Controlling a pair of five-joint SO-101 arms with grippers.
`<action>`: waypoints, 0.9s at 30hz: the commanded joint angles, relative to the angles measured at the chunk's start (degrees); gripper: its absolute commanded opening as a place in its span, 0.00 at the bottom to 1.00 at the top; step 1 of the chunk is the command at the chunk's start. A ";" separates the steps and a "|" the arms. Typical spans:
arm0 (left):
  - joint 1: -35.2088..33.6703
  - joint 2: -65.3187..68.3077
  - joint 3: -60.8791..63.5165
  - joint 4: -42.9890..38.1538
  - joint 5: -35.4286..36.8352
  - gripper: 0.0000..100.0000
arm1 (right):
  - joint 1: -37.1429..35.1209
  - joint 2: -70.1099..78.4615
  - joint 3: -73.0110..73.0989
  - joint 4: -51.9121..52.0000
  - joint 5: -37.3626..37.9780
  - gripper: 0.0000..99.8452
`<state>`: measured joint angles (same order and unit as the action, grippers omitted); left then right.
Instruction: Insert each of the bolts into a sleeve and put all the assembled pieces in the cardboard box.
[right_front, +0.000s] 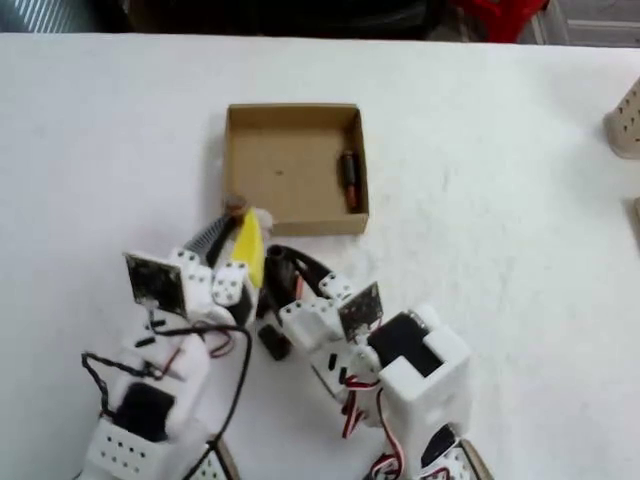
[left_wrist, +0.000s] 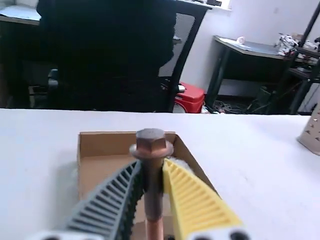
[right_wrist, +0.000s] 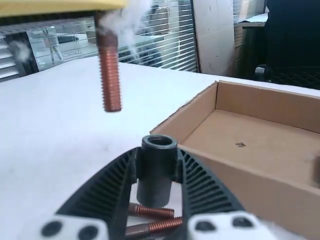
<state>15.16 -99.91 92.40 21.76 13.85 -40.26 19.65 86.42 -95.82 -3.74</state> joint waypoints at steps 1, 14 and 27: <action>4.79 -5.32 -7.82 7.82 0.00 0.02 | -0.48 -0.13 -0.18 -1.19 0.79 0.02; 4.79 -3.47 -11.69 13.36 0.44 0.02 | -2.59 -0.04 0.18 1.45 0.79 0.02; 5.23 -3.74 -3.34 7.21 -6.33 0.02 | -2.59 -0.22 1.41 1.27 0.79 0.02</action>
<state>19.56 -103.43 89.76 31.34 7.78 -42.37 19.82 87.65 -94.42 -3.74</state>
